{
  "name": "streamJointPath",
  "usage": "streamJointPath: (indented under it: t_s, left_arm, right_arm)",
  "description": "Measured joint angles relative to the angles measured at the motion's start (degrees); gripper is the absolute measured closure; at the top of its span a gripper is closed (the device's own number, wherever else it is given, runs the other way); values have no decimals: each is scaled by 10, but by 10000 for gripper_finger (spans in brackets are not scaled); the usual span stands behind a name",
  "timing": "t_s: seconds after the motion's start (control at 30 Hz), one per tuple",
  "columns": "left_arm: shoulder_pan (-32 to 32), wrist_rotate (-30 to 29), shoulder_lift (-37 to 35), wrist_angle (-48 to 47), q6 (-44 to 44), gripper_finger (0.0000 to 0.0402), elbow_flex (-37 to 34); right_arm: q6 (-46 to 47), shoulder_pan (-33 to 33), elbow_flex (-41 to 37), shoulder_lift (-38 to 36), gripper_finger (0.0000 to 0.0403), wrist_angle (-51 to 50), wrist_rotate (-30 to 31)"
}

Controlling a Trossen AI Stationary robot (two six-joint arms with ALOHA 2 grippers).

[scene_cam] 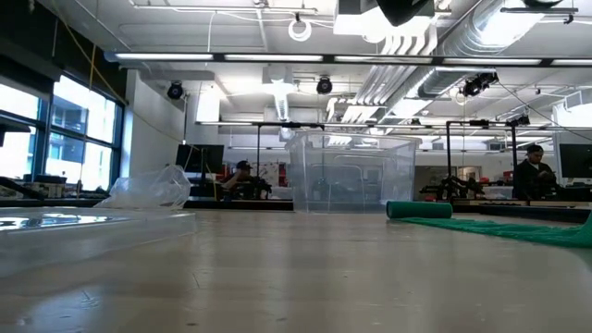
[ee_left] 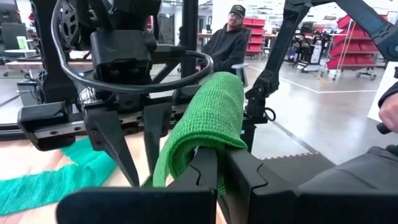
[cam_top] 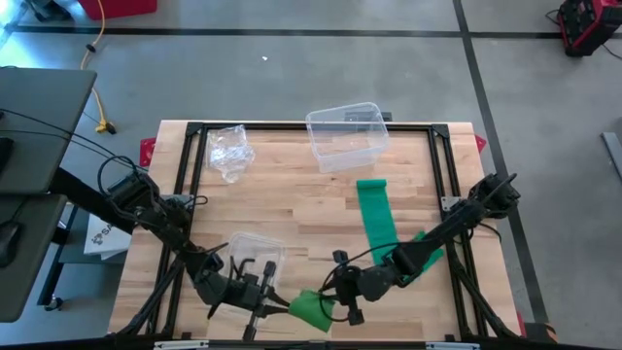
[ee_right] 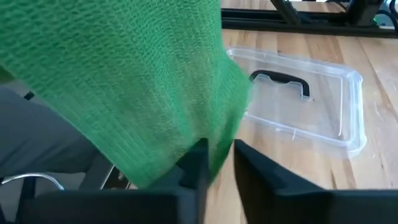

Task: Roll bandage
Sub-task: Roll the green bandage

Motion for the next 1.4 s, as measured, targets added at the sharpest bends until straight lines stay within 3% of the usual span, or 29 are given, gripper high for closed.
streamJointPath:
  t_s: [0.2,0.37,0.67,1.1,1.23,1.4]
  left_arm:
    - [6,0,0,8,5,401,0]
    - [13,-3,0,6,6,401,0]
    - [13,-33,0,9,6,401,0]
    - [13,-37,0,9,6,401,0]
    - [13,-41,0,9,6,401,0]
    - [13,-53,0,7,2,401,0]
  right_arm:
    - [-28,-1,7,0,246,-12,1]
    - [-67,-3,34,-4,207,-110,39]
    - [-76,18,142,-26,201,-361,84]
    - [-43,3,114,-26,197,-277,86]
    - [-61,-5,116,-30,186,-314,75]
    - [12,28,129,-33,190,-421,108]
